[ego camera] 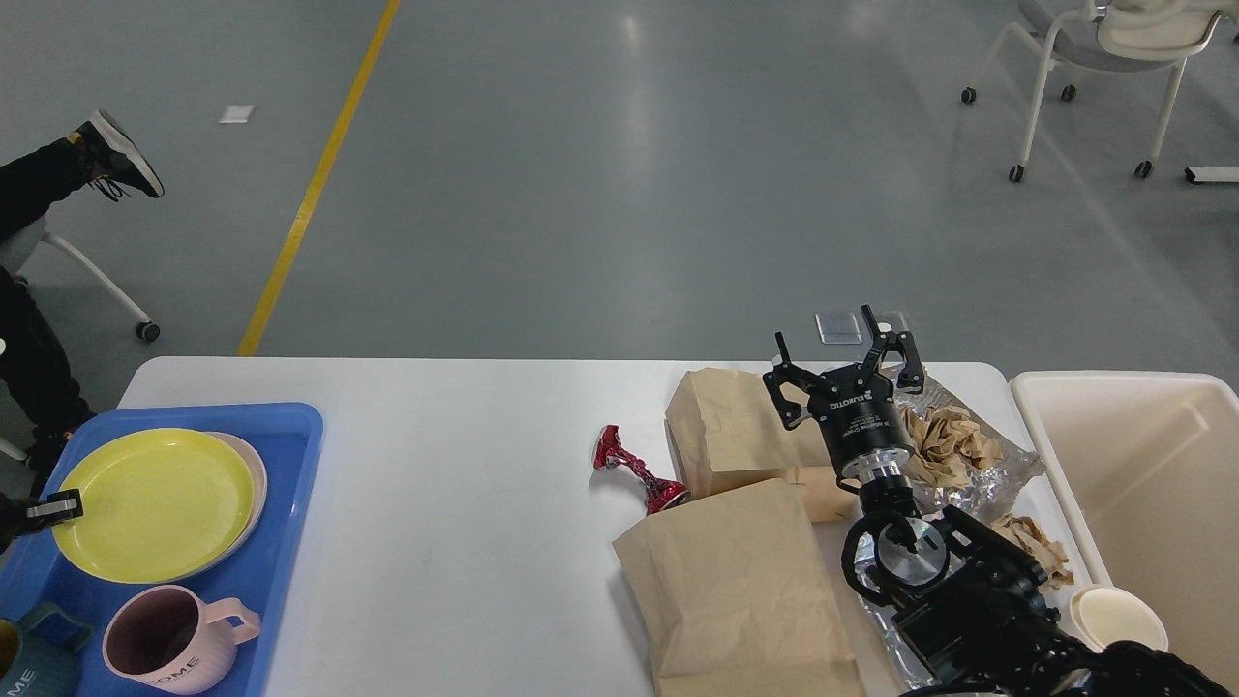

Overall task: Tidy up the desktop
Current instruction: 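Lift the yellow plate and lay it on the pink plate, then open the left gripper and raise it above the tray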

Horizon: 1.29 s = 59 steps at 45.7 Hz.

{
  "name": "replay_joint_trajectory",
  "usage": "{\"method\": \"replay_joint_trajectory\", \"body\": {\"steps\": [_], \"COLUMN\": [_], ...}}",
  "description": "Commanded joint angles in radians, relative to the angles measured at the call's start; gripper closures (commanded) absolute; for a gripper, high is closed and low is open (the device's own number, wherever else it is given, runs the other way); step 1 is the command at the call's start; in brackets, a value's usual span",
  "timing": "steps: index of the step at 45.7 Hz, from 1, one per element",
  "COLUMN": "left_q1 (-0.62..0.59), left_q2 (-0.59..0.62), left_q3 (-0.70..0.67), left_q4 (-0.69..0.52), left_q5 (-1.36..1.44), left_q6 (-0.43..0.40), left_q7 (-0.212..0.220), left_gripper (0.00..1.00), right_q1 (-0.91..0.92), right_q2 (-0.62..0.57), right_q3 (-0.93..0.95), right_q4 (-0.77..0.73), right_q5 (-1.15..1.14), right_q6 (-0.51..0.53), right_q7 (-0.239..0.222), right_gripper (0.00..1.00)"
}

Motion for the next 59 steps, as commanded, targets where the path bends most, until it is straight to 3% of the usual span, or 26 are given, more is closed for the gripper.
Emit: {"method": "replay_joint_trajectory", "body": {"steps": [1,8,13,23,30,36,41,48,55,59], "left_q1": [0.002,-0.006,-0.015,-0.124,-0.274,-0.428,-0.477,-0.450,-0.318,-0.262], "left_q2": [-0.002,0.000,0.004,0.020,0.107,0.167,0.187,0.155,0.026,-0.029], "left_q3": [-0.003,-0.003,-0.003,-0.007,-0.049,-0.184,-0.353,-0.634,-0.821,-0.925], "left_q4": [0.000,0.002,0.003,0.002,0.000,0.003,0.003,0.023,0.029,0.031], "left_q5": [0.000,-0.037,-0.087,-0.143,-0.222,-0.356,-0.526,-0.804,-1.018,-1.048], "left_q6": [0.000,-0.003,-0.008,-0.049,-0.182,-0.356,-0.431,-0.454,-0.430,-0.426], "left_q7": [0.000,0.000,-0.002,-0.014,-0.020,-0.026,-0.017,-0.012,-0.002,0.040], "left_gripper": [0.93,0.78,0.54,0.37,0.26,0.20,0.19,0.16,0.15,0.12], "right_q1": [0.000,0.000,0.000,0.000,0.000,0.000,0.000,0.000,0.000,0.000], "right_q2": [0.000,0.000,0.000,0.000,0.000,0.000,0.000,0.000,0.000,0.000], "right_q3": [0.000,0.000,0.000,0.000,0.000,0.000,0.000,0.000,0.000,0.000], "right_q4": [0.000,0.000,0.000,0.000,0.000,0.000,0.000,0.000,0.000,-0.001], "right_q5": [0.000,0.000,0.000,0.000,0.000,0.000,0.000,0.000,0.000,0.000], "right_q6": [0.000,0.000,0.000,0.000,0.000,0.000,0.000,-0.001,-0.001,-0.003], "right_q7": [0.000,0.000,0.000,0.000,0.000,0.000,0.000,0.000,0.000,0.000], "right_gripper": [0.00,0.00,0.00,0.00,0.00,0.00,0.00,0.00,0.00,0.00]}}
